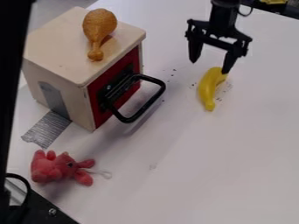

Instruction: Move the banana to the middle of the table

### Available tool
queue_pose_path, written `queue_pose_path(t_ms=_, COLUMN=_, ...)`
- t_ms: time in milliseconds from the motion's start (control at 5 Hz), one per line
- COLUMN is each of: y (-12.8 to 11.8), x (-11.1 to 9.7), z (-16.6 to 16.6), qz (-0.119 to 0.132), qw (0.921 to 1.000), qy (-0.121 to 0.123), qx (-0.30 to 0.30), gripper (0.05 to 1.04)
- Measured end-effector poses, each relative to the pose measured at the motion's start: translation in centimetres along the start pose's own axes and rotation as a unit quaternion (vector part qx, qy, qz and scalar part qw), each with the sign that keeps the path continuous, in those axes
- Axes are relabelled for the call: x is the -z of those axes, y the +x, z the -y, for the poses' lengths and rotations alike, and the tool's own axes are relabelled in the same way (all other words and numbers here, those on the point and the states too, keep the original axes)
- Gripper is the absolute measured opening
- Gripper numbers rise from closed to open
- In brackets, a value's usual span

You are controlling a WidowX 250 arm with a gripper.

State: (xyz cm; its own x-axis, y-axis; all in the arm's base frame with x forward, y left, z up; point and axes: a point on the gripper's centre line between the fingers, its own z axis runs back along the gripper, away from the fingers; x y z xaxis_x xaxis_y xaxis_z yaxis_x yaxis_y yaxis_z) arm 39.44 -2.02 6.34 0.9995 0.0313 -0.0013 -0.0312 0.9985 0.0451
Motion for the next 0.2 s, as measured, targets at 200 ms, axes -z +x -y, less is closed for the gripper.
queue_pose_path(t_ms=200, y=-1.17, x=-2.9, z=0.13, qz=0.018, qw=0.9997, qy=-0.012, qx=0.006, gripper=1.0)
